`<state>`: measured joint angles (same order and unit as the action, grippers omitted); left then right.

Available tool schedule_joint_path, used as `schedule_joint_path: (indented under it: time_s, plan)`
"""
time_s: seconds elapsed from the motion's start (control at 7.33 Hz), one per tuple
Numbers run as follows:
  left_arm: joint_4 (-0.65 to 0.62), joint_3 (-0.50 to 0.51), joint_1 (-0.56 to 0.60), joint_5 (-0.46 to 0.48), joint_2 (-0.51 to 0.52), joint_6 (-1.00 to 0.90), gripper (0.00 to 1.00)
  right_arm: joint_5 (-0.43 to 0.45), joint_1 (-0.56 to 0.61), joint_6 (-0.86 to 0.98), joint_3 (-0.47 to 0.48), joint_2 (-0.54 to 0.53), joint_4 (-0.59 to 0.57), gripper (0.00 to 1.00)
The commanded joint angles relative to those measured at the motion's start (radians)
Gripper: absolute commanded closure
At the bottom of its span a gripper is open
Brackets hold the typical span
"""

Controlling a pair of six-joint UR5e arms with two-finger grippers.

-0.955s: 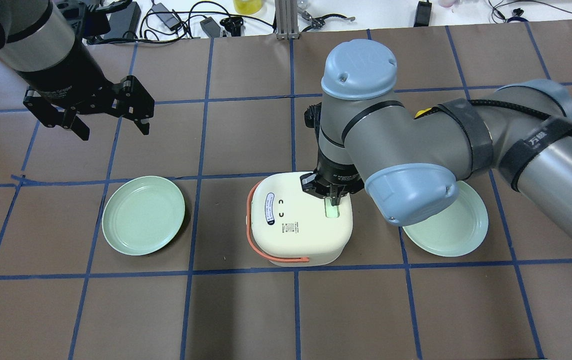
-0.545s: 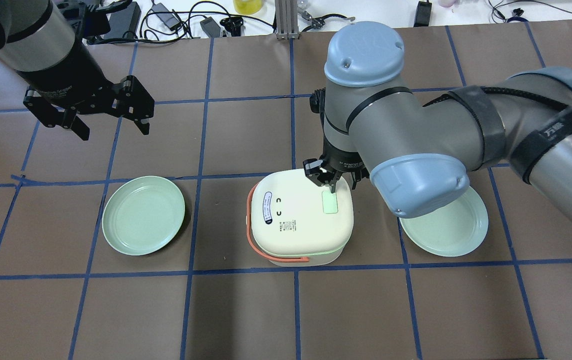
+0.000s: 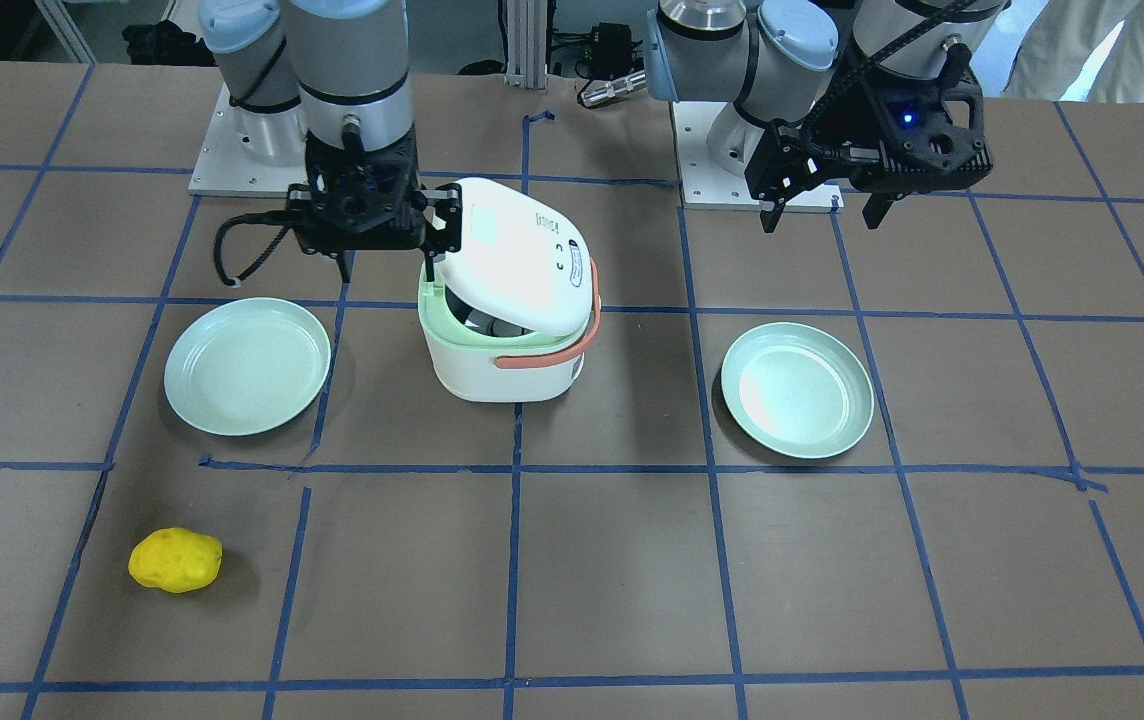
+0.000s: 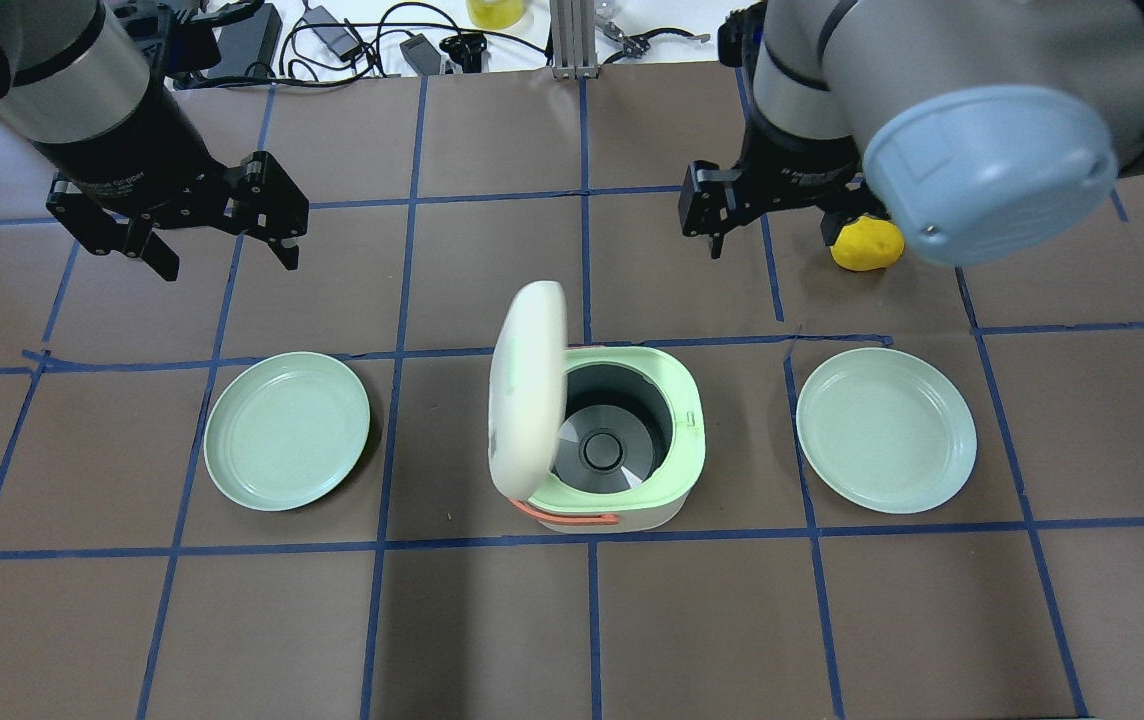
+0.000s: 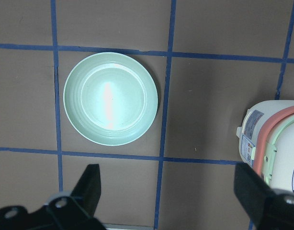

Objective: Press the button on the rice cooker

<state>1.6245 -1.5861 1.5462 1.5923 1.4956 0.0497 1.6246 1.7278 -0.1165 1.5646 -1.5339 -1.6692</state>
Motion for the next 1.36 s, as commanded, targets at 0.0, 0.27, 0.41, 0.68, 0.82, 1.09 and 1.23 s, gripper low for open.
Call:
schedule_joint_path:
  time_s: [0.0,0.27,0.41,0.68,0.82,1.09,1.23]
  plan:
    - [0.000,0.000,0.000,0.000,0.000,-0.001,0.00,-0.047,-0.106,0.049,-0.089,0.000,0.072,0.00]
    - [0.000,0.000,0.000,0.000,0.000,-0.001,0.00,-0.035,-0.139,0.051,-0.107,0.000,0.074,0.00]
    - [0.000,0.000,0.000,0.000,0.000,0.001,0.00,-0.031,-0.139,0.051,-0.107,0.000,0.074,0.00]
    - [0.000,0.000,0.000,0.000,0.000,-0.001,0.00,-0.029,-0.137,0.051,-0.107,-0.002,0.072,0.00]
    - [0.000,0.000,0.000,0.000,0.000,0.001,0.00,-0.017,-0.137,0.051,-0.107,-0.002,0.075,0.00]
    - [0.000,0.000,0.000,0.000,0.000,-0.001,0.00,-0.002,-0.132,0.051,-0.104,-0.006,0.109,0.00]
    - [0.000,0.000,0.000,0.000,0.000,-0.001,0.00,-0.002,-0.134,0.051,-0.104,-0.005,0.109,0.00]
